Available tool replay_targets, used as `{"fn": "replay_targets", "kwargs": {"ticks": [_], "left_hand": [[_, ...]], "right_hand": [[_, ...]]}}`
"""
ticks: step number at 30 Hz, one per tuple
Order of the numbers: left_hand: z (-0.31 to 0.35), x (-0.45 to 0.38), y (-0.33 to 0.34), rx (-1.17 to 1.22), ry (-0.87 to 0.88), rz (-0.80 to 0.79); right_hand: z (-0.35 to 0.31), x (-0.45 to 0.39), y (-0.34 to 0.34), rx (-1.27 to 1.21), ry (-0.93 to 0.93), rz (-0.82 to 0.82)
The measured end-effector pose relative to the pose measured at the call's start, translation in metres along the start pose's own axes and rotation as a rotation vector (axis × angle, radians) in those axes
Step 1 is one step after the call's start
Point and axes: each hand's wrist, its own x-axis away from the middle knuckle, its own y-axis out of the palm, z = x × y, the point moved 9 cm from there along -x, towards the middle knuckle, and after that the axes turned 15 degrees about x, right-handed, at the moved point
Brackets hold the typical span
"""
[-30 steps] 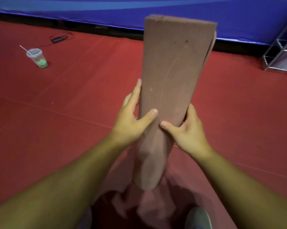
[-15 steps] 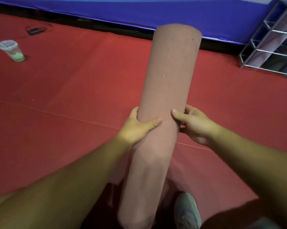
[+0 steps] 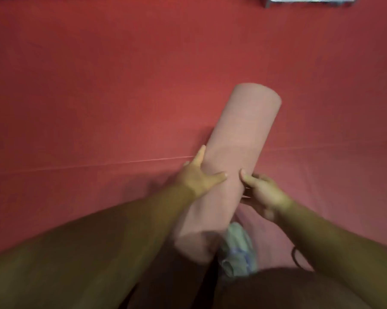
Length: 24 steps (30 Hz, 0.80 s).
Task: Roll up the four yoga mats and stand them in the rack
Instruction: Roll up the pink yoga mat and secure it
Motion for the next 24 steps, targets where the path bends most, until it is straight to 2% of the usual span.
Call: {"fn": "replay_targets", "kwargs": {"ticks": [4, 8, 12, 14, 15, 16, 18, 19, 20, 22, 24], "left_hand": [[0.006, -0.023, 0.072, -0.452, 0.066, -0.152], [-0.009, -0.030, 0.134, -0.627, 0.126, -0.328], [-0.010, -0.021, 0.171, -0.893, 0.154, -0.335], [-0.011, -0.022, 0.178, -0.952, 0.147, -0.345], [-0.011, -0.024, 0.179, -0.950, 0.142, -0.343], [-0.012, -0.026, 0.178, -0.942, 0.141, -0.338], [-0.013, -0.030, 0.177, -0.930, 0.144, -0.333], [-0.013, -0.030, 0.176, -0.929, 0.143, -0.330], [-0.014, -0.030, 0.176, -0.936, 0.145, -0.322], [-0.013, -0.030, 0.177, -0.962, 0.158, -0.308], [-0.012, -0.030, 0.177, -0.993, 0.174, -0.286]], "right_hand": [[0.060, -0.013, -0.031, -0.202, 0.095, 0.128], [0.116, -0.019, -0.042, -0.376, 0.179, 0.231], [0.148, -0.029, -0.042, -0.500, 0.217, 0.275], [0.153, -0.032, -0.045, -0.554, 0.204, 0.263], [0.156, -0.031, -0.053, -0.502, 0.195, 0.301], [0.158, -0.028, -0.069, -0.340, 0.179, 0.388], [0.166, -0.009, -0.116, 0.158, 0.199, 0.711], [0.171, 0.006, -0.137, 0.343, 0.254, 0.872], [0.183, 0.019, -0.153, 0.411, 0.359, 0.956], [0.220, 0.034, -0.171, 0.358, 0.619, 0.927], [0.244, 0.032, -0.172, 0.355, 0.704, 0.810]]}}
